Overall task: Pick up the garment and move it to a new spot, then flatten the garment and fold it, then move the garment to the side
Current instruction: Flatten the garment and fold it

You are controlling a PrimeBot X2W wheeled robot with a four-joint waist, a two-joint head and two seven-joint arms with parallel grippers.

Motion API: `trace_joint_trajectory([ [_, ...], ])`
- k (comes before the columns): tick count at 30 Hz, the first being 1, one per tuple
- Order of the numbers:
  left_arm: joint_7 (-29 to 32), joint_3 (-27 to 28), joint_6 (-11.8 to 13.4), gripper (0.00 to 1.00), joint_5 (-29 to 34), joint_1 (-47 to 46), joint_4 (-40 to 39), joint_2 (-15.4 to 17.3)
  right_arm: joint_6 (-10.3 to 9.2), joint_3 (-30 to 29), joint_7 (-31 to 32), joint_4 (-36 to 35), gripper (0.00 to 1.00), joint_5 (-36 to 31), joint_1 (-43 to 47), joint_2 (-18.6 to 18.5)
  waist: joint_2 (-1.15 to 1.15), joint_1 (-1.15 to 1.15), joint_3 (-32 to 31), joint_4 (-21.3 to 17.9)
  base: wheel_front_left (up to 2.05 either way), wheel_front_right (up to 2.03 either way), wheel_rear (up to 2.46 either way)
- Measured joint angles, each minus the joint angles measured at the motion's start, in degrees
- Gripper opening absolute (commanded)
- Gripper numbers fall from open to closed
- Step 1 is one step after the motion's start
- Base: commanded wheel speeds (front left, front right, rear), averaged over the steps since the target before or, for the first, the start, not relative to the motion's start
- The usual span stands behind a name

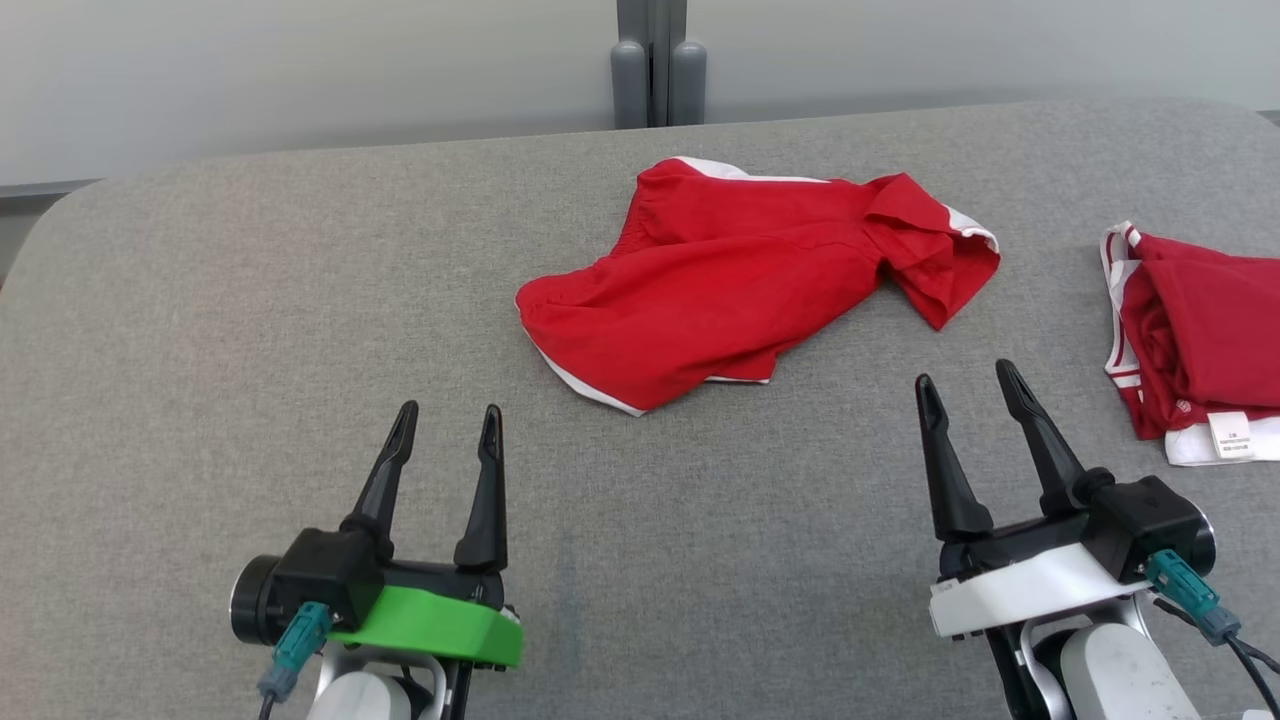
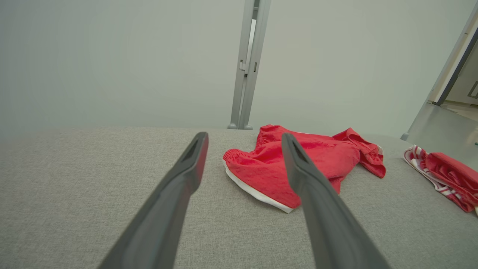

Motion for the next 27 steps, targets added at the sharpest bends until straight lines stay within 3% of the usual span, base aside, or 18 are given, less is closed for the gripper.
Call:
trace_joint_trajectory([
  [9,0.0,-2.2,0.3,1.00,-0.6,-1.7,-0.4,0.0,0.00,1.3,0.0,3.3,1.00,-2.5,-1.5,-1.4,0.00,0.00,2.0,1.7,0.00,0.00,0.00],
  [19,0.0,-6.2,1.6,1.00,-2.5,-5.4,-0.4,0.0,0.01,5.9,1.6,22.0,1.00,-7.2,-12.4,-7.0,0.00,0.00,6.5,7.0,0.00,0.00,0.00],
  [27,0.0,-8.8,3.1,1.00,-4.4,-6.7,-0.6,0.0,0.01,6.6,1.3,32.3,1.00,-6.6,-19.0,-8.7,0.00,0.00,9.5,12.8,0.00,0.00,0.00],
])
